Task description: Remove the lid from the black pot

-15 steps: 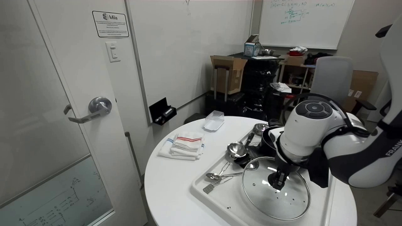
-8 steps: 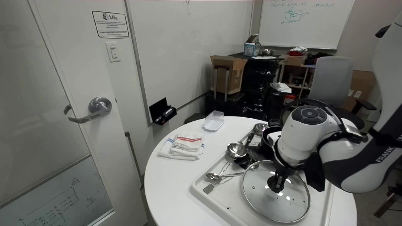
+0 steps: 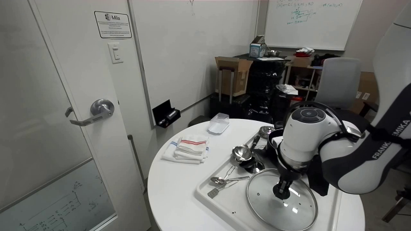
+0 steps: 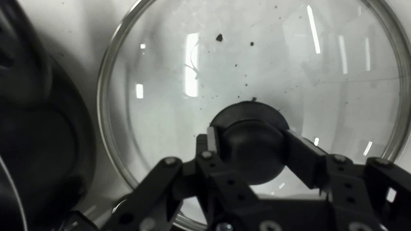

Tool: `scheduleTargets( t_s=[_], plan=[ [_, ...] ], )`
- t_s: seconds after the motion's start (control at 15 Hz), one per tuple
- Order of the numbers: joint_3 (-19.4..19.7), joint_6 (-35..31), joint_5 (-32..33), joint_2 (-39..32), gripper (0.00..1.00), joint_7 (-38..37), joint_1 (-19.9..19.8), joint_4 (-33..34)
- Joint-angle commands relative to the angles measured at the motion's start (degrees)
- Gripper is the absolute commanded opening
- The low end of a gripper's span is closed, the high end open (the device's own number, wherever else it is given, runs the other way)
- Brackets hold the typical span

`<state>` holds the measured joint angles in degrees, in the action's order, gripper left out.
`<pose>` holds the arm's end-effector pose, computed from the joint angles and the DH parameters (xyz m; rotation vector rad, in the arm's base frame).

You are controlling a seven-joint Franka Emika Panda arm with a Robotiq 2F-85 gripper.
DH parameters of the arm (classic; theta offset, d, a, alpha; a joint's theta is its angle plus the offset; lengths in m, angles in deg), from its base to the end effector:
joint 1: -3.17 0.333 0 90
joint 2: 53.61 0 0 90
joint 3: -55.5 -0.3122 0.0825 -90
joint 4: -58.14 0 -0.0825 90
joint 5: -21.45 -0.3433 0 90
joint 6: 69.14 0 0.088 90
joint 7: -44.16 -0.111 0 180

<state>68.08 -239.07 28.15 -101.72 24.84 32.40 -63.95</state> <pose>0.4976 0.1479 0.0530 2.9599 0.2087 0.0907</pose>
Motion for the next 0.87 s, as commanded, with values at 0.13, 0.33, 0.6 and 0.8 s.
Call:
scheduleTargets(
  t_s=[0.13,0.33,0.6,0.8],
  plan=[
    [-3.7,4.1,-1.7,-0.1,0.67,1.7,-4.5,2.6],
    [-4.6,5.1,-1.6,0.1,0.91,1.6,-5.7,3.0],
    [-5.3,5.3,-1.5,0.9,1.00,1.7,-6.6,2.5],
    [-5.6,4.9,-1.5,1.6,1.00,1.7,-7.0,1.9]
  ],
)
